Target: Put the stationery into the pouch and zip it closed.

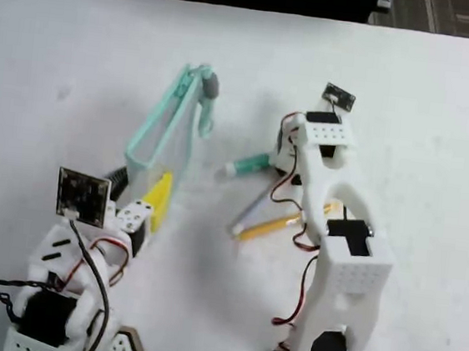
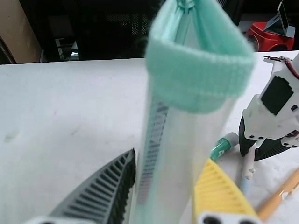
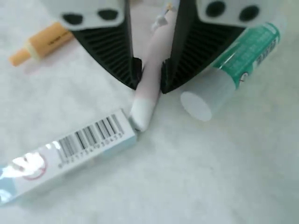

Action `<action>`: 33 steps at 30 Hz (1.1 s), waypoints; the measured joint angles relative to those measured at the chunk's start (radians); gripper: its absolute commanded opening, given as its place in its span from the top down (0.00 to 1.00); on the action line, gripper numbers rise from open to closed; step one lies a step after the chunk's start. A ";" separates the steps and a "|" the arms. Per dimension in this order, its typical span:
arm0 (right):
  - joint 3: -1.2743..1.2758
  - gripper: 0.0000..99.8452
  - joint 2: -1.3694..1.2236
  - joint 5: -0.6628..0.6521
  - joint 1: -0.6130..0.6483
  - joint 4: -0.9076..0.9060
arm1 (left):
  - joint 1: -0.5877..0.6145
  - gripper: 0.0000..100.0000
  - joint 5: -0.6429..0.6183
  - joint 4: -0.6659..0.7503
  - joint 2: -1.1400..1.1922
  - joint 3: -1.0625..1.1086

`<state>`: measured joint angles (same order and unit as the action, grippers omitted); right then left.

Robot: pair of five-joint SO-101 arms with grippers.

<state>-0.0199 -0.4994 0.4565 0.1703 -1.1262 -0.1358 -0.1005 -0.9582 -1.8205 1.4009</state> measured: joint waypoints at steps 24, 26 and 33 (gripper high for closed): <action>-0.003 0.98 0.000 0.000 -0.014 -0.026 | 0.000 0.80 0.000 -0.020 0.000 -0.005; -0.005 0.98 0.014 0.000 -0.014 -0.028 | 0.000 0.80 0.000 -0.020 0.000 -0.005; -0.002 0.98 0.169 0.000 0.002 -0.106 | 0.000 0.80 0.000 -0.020 0.000 -0.005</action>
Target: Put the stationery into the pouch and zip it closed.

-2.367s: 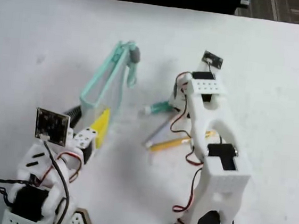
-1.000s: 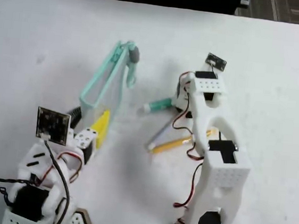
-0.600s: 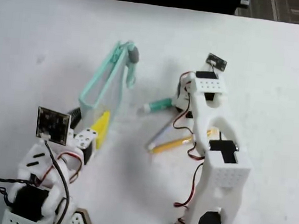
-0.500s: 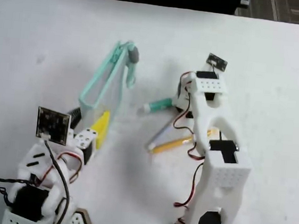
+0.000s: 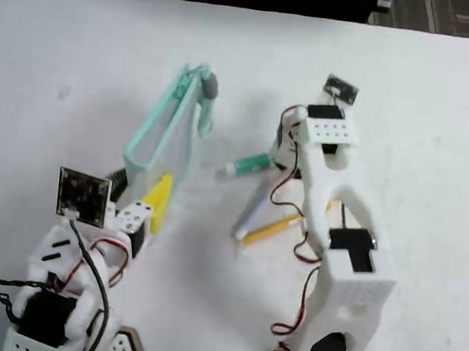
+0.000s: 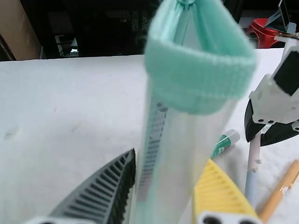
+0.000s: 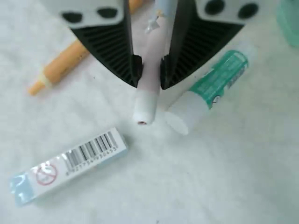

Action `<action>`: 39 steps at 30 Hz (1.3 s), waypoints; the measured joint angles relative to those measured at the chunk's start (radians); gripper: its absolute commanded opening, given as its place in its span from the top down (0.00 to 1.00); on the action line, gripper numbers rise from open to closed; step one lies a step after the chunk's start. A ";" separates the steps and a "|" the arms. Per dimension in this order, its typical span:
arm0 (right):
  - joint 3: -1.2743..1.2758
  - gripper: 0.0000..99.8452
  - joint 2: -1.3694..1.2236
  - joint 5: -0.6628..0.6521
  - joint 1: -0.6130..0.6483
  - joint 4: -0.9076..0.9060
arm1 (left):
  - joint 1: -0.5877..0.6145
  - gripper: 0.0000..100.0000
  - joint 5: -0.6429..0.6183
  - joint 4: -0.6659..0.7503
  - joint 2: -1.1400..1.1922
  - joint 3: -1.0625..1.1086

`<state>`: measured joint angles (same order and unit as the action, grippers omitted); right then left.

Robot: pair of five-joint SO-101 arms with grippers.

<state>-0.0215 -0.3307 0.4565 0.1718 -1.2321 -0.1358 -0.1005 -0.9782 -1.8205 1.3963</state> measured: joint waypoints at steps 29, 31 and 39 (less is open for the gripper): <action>0.002 0.98 1.142 -0.655 0.411 0.244 | -0.074 0.80 0.000 -0.029 0.000 0.000; 0.002 0.98 1.146 -0.655 0.446 0.270 | -0.074 0.80 0.000 -0.029 0.000 0.000; 0.002 0.98 1.146 -0.655 0.598 0.365 | -0.074 0.80 0.000 -0.029 0.000 0.000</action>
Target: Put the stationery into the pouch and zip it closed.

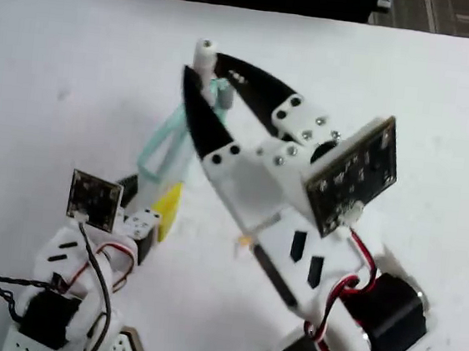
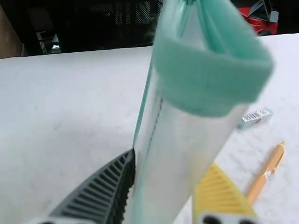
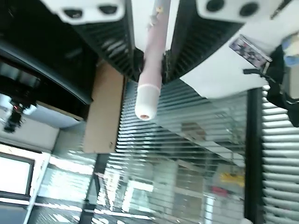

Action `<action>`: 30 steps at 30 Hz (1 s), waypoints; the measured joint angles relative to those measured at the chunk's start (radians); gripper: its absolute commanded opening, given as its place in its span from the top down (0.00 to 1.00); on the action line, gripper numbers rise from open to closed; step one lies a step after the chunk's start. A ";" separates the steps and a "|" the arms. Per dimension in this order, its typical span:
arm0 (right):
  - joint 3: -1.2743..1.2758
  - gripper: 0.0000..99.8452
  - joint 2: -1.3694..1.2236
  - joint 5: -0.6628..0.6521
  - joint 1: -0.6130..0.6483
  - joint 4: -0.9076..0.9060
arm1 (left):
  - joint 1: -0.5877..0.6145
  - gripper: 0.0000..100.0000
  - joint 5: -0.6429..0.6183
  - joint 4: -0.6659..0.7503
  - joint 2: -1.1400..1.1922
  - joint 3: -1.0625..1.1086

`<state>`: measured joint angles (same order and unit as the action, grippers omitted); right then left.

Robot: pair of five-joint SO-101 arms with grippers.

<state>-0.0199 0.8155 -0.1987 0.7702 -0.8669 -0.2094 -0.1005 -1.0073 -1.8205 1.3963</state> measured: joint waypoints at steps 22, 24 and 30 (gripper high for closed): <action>0.000 0.98 -0.107 0.118 0.029 -0.092 | 0.000 0.80 0.000 0.000 0.000 0.000; 0.000 0.98 -0.107 0.120 0.028 -0.094 | 0.000 0.80 0.000 0.000 0.000 0.000; 0.071 0.88 -0.107 0.120 0.032 -0.100 | 0.000 0.80 0.000 0.000 0.000 0.000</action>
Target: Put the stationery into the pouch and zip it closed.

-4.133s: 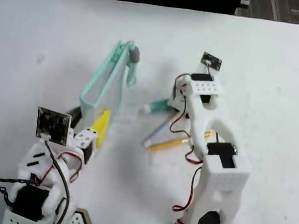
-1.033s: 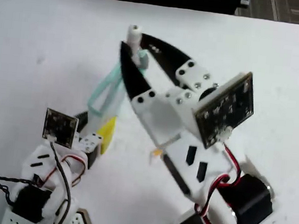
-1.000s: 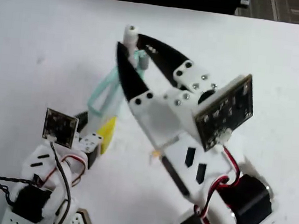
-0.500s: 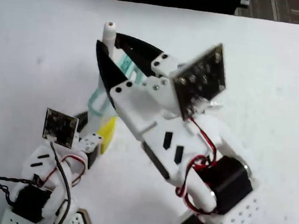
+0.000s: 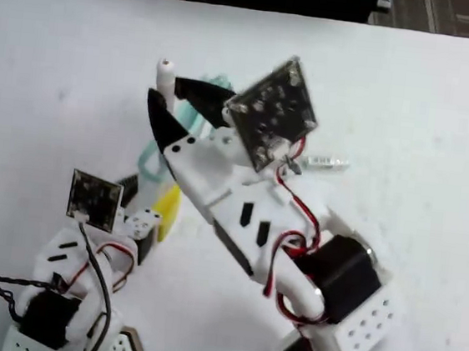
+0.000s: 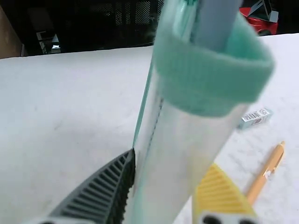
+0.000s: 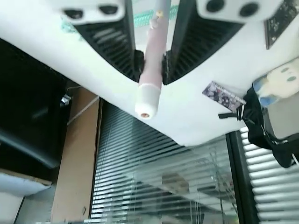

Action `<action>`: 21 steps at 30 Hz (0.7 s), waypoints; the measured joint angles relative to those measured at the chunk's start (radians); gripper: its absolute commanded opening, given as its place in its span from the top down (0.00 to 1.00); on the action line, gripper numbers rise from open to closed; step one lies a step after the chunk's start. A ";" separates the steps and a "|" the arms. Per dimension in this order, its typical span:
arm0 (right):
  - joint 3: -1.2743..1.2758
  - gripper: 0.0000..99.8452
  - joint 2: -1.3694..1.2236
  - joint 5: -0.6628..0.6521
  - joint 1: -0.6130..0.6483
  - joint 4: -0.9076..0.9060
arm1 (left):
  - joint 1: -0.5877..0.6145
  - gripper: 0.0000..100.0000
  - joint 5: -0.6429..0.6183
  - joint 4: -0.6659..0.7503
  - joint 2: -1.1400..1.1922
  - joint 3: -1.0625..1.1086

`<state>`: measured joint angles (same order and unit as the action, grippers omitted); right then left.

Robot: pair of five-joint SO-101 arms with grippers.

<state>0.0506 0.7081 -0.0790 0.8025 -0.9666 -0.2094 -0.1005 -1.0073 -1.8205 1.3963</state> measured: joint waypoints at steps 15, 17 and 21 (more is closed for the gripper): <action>0.003 0.82 0.000 0.003 -0.009 -0.044 | 0.000 0.80 0.000 0.000 0.000 0.000; 0.003 0.82 0.000 0.003 -0.009 -0.044 | 0.000 0.80 0.000 0.000 0.000 0.000; 0.003 0.82 0.000 0.003 -0.012 -0.044 | 0.000 0.80 0.000 0.000 0.000 0.000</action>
<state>0.0537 0.7081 -0.0760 0.7902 -1.0111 -0.2094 -0.1005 -1.0073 -1.8205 1.3963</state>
